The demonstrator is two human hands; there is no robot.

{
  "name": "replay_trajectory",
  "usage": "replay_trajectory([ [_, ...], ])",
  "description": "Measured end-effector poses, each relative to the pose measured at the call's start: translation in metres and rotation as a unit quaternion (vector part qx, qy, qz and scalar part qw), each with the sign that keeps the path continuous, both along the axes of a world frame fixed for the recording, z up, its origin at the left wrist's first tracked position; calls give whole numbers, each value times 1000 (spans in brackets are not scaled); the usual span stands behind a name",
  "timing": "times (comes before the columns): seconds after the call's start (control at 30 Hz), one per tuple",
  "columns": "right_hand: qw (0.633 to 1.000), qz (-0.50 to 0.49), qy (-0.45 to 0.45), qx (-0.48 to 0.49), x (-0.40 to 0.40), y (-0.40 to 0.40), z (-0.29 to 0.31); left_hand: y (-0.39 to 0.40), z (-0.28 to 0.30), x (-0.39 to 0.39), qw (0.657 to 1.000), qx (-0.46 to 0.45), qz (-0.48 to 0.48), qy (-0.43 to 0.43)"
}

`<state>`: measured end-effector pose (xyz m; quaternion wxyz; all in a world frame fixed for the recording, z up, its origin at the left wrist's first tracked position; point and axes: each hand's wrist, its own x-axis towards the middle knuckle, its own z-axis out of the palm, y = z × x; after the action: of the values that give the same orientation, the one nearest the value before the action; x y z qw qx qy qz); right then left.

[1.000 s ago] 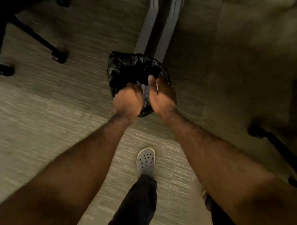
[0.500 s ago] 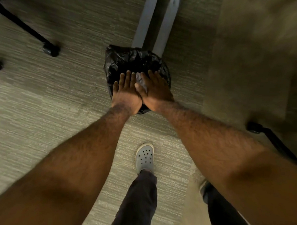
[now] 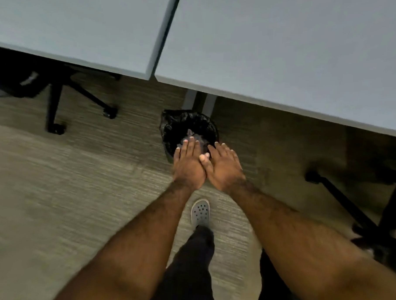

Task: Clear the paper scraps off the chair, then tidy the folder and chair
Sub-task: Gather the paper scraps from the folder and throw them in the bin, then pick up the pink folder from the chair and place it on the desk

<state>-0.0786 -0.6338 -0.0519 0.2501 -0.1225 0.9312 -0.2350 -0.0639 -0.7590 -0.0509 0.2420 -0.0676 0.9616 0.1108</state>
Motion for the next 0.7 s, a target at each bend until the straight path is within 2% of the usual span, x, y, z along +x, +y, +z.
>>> replay_trajectory([
  [0.2,998,-54,12,17,42,73,83,53,83,26,995,47,-81,22],
  [0.43,987,-153,24,33,64,172,156,136,143,23,978,73,-194,40],
  [0.6,963,-264,38,23,82,254,188,221,171,14,956,86,-278,51],
  [0.7,937,-346,46,5,98,309,199,282,183,11,937,97,-331,52],
])
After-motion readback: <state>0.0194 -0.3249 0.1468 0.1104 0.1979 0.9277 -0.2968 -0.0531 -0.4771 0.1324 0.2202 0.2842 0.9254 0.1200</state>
